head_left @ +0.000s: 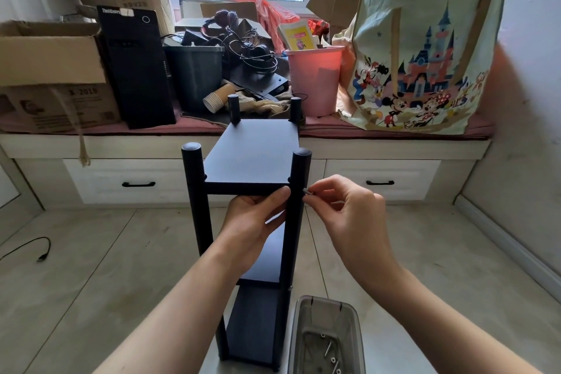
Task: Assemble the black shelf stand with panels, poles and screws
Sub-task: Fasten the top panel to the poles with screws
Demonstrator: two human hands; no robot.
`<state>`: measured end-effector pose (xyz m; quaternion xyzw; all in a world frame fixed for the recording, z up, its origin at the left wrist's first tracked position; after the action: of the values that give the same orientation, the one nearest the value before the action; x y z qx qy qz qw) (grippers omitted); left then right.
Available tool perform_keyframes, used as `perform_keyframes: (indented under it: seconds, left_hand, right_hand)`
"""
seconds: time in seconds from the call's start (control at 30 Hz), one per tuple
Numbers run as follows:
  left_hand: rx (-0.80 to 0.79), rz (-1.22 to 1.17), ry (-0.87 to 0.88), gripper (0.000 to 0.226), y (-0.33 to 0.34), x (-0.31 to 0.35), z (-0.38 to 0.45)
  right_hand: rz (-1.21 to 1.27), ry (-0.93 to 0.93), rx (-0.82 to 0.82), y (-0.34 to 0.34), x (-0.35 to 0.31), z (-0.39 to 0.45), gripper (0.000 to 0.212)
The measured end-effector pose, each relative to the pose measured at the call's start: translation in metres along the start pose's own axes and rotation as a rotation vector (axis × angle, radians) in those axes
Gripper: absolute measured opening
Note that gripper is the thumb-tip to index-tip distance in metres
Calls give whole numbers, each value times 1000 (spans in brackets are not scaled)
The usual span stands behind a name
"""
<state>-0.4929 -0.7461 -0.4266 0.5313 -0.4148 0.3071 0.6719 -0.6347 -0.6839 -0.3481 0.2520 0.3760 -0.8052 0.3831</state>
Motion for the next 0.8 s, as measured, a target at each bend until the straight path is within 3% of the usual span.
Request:
perform_keyframes:
  seconds: [0.17,0.37,0.8]
  left_hand:
    - [-3,12,3,32,0,0,-1]
    - [-15,16,9,27,2,2,-2]
    - [-21,-2,8,32,5,3,0]
  right_hand:
    - [-76,-75,13,2,-8,-2,9]
    - [64,44,-34,1,4,2,7]
    - [72,71,-28,4,5,4,9]
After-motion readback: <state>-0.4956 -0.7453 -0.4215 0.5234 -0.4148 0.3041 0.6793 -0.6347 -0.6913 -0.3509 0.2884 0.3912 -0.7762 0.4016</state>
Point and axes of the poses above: each hand's wrist, its own z-axis towards the middle knuckle, its own y-axis out of the palm, x = y × z, the point moved 10 cm from there along z, towards the middle knuckle, and after that the axes turned 1 degree about -x, right-handed, at the moved point
